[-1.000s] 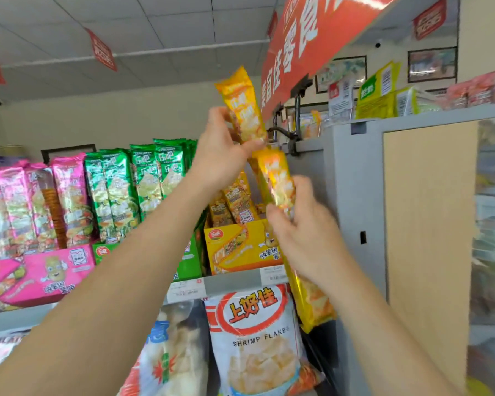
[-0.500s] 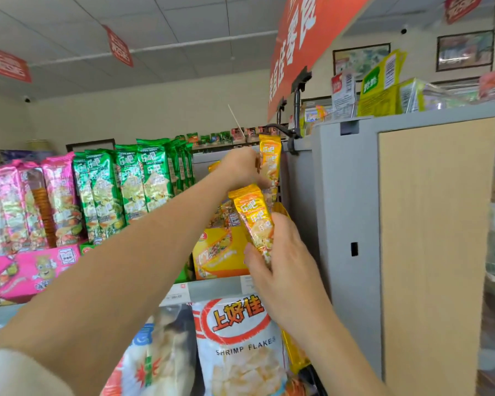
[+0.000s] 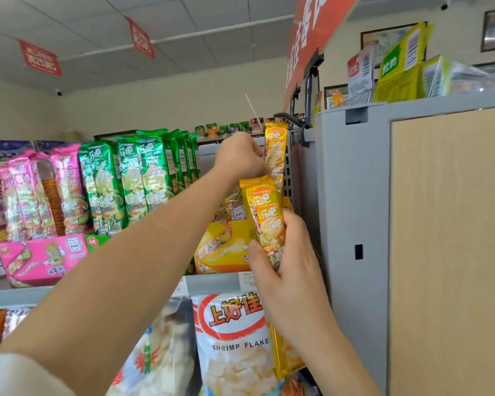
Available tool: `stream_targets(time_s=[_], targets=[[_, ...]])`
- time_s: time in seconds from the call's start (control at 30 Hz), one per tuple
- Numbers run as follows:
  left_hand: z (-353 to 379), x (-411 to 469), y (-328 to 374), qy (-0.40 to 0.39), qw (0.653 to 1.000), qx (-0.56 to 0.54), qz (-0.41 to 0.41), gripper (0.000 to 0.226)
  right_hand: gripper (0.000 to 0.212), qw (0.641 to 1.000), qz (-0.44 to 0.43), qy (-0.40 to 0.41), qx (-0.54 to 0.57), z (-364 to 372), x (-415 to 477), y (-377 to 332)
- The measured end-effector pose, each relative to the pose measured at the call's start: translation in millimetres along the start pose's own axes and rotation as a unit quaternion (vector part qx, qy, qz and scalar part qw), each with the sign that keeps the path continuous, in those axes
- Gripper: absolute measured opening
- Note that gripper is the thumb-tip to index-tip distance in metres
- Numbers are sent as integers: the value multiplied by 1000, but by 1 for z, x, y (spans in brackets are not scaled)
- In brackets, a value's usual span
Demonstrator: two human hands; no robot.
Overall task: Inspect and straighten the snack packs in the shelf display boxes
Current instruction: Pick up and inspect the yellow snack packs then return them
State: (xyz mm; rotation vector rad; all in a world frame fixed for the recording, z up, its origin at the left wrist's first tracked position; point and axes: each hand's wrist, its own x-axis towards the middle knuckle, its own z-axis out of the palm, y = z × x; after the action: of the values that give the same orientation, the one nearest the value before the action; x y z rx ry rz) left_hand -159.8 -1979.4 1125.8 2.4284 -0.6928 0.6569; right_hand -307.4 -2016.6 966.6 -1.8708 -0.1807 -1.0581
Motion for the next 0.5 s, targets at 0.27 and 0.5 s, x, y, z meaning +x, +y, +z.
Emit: stream_targets(time_s=[0.27, 0.5], targets=[[-4, -8, 4, -84, 995, -35, -28, 31, 48, 998, -2, -4, 60, -3, -6, 8], [-34, -71, -1, 50, 951, -304, -38, 21, 49, 995, -8, 16, 98, -3, -13, 7]])
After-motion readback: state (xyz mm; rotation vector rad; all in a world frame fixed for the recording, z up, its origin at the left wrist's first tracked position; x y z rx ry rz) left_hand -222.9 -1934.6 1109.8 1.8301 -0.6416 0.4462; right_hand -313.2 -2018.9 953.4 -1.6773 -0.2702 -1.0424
